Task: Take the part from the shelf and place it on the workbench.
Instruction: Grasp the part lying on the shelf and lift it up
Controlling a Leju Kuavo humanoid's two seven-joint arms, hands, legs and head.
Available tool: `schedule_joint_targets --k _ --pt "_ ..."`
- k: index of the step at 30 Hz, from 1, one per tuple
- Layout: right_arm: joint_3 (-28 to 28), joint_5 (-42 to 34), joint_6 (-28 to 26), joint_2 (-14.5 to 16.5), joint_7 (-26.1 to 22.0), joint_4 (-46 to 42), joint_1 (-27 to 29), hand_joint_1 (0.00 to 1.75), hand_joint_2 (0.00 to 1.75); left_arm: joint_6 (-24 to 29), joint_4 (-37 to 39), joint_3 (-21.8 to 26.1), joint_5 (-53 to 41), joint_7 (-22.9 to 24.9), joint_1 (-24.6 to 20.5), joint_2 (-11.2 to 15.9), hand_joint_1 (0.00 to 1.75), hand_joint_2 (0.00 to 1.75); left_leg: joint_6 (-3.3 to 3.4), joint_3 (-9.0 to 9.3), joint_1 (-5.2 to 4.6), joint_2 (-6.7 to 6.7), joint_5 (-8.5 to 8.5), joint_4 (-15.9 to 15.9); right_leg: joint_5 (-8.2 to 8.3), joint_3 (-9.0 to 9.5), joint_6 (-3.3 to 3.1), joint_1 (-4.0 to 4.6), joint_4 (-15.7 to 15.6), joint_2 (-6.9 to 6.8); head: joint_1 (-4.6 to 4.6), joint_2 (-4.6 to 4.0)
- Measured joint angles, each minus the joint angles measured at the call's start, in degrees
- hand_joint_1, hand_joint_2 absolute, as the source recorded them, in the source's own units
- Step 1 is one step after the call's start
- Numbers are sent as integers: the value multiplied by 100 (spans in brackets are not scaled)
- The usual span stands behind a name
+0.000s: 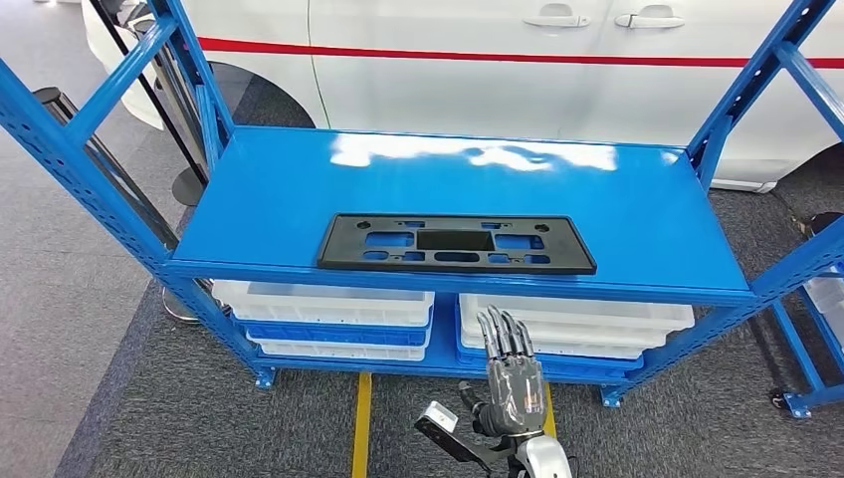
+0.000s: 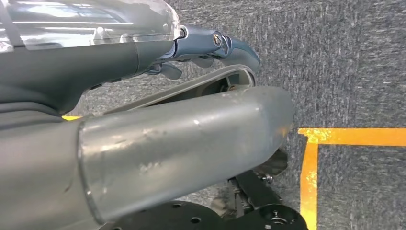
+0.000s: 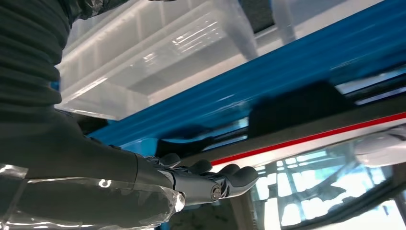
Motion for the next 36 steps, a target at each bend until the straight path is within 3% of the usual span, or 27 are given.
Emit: schedule_joint_targets --k 2,4,7,9,12,14,16,18,19,23,25,27,28,29,30,32,33,34,36 --pt "0 -26 -2 21 -54 69 -31 0 175 -7 2 0 -15 10 -7 2 0 0 -43 8 -16 -7 -23 12 177 253 -63 41 -564 -1 -1 0" --pt "3 -75 -5 33 -104 112 -46 0 175 -11 4 0 -34 21 -14 9 0 0 -115 10 -17 -10 -32 2 170 291 -90 75 -678 5 -1 0" --pt "48 -145 -12 53 -181 129 -57 0 175 -15 4 0 -50 34 -21 31 0 0 -223 -19 -1 -3 -142 128 196 372 -165 35 -768 3 -2 1" --pt "96 -167 -16 59 -204 129 -64 0 175 -16 6 0 -55 36 -25 40 0 0 -273 -217 14 3 -375 559 200 417 -209 15 -806 -16 -3 1" --pt "151 -167 -19 56 -198 129 -69 0 175 -16 6 1 -61 39 -17 41 0 0 -321 -711 27 5 -689 1444 180 425 -236 22 -798 -27 -3 0" --pt "203 -167 -19 51 -186 129 -73 0 175 -15 6 2 -60 45 -2 48 0 0 -332 -837 30 5 -553 1545 153 449 -234 23 -791 -16 -4 0" --pt "256 -167 -18 50 -180 128 -78 0 175 -14 6 3 -60 47 1 56 0 0 -312 -580 32 7 -103 892 106 503 -209 20 -781 -4 -4 0" --pt "303 -177 -19 46 -181 122 -84 0 175 -13 6 5 -60 50 -9 58 0 0 -259 -282 9 5 151 229 50 535 -155 42 -761 -1 -3 0" --pt "329 -201 -20 42 -193 110 -86 0 175 -12 6 6 -63 53 -13 58 0 0 -227 -218 -4 2 166 84 32 536 -128 52 -757 1 -3 1" --pt "508 -333 -24 17 -294 -37 -93 0 175 -10 6 11 -75 66 -5 51 0 0 -83 -159 4 1 146 -18 -52 532 -11 49 -682 3 -2 1" --pt "597 -361 -25 0 -298 -122 -96 0 175 -8 6 16 -90 68 -6 47 0 0 -13 -119 18 7 143 -52 -310 297 39 34 -187 2 -1 1" --pt "692 -376 -25 -19 -266 -213 -97 0 175 -8 6 22 -119 69 -10 47 0 0 30 -98 10 8 114 -52 -619 -136 67 27 572 2 -1 0" --pt "739 -368 -25 -30 -226 -259 -100 0 175 -9 6 23 -135 69 -11 47 0 0 36 -82 5 6 95 -51 -664 -311 72 24 833 2 -1 0" --pt "784 -348 -24 -39 -167 -310 -106 0 175 -11 6 24 -152 69 -11 47 0 0 35 -56 3 4 72 -49 -595 -396 70 22 905 2 -1 0" --pt "826 -323 -24 -46 -98 -362 -117 0 175 -14 7 26 -166 69 -9 47 0 0 29 -19 2 1 46 -48 -421 -376 59 22 771 2 -1 0" --pt "909 -280 -24 -59 51 -461 -148 0 175 -21 9 30 -196 71 -5 43 0 0 2 64 0 -4 -20 -48 65 -89 5 31 36 2 0 0" --pt "950 -264 -25 -68 114 -503 -166 0 175 -22 12 32 -211 71 -9 39 0 0 -26 94 -9 -6 -55 -39 214 60 -28 45 -320 2 0 0" --pt "989 -255 -25 -76 165 -539 -180 0 175 -24 14 37 -227 72 -15 35 0 0 -57 111 -14 -6 -83 -36 287 158 -57 61 -557 3 -2 0" --pt "1045 -242 -27 -87 232 -592 -197 0 175 -24 17 49 -247 77 -28 32 0 0 -130 132 -22 -5 -118 -47 256 207 -108 92 -681 12 -3 0"
